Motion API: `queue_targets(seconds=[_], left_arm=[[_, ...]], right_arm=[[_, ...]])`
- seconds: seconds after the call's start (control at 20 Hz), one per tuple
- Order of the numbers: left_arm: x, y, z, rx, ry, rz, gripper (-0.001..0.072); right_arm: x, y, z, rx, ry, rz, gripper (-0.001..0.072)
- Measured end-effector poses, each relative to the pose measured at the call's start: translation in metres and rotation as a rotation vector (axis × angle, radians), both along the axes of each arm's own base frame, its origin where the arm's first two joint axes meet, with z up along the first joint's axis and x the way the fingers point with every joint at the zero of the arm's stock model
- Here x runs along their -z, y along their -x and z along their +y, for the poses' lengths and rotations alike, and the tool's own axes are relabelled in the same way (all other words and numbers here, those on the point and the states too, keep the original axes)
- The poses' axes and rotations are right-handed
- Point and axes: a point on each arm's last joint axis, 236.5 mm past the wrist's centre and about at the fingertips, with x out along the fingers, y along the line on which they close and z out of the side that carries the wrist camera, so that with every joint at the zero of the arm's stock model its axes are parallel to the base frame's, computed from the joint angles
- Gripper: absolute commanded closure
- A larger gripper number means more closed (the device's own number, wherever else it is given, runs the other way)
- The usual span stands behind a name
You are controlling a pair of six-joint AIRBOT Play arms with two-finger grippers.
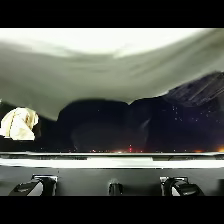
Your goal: Fold the clothes and pants, and hang the long-sleeved shirts on hangers.
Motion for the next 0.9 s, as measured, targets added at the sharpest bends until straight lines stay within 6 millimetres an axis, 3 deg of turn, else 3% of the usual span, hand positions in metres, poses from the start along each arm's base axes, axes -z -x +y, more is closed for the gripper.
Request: queue_targets(seconds=[0.1,0.2,0.3,0.4,0.55,0.7,0.8,0.9], left_arm=[[-0.002,0.006,0.002,-0.013,0.016,-0.007,0.0694],[0.007,-0.003,0.004,-0.018,0.030,0.023,0.0694],[0.032,-0.028,0.006,-0.012,0.050,0.103,0.0694],[0.073,-0.066,0.007,-0.001,0.065,0.221,0.0694],[0.165,-0.139,0.008,0.022,0.075,0.444,0.0694],[0.261,-0.213,0.006,0.041,0.084,0.605,0.0693],[0.328,-0.255,-0.001,0.056,0.086,0.687,0.0691],[0.386,-0.283,-0.013,0.075,0.093,0.746,0.0691]], right_arm=[[-0.005,0.007,-0.004,0.014,-0.039,-0.007,0.0681],[0.001,-0.006,-0.007,0.037,-0.078,0.025,0.0681],[0.020,-0.039,-0.012,0.077,-0.115,0.106,0.0681],[0.059,-0.087,-0.013,0.112,-0.127,0.239,0.0680],[0.141,-0.168,-0.010,0.154,-0.113,0.466,0.0680],[0.246,-0.246,-0.005,0.184,-0.085,0.680,0.0680],[0.317,-0.286,-0.002,0.196,-0.070,0.792,0.0679],[0.386,-0.313,0.002,0.209,-0.074,0.897,0.0676]])
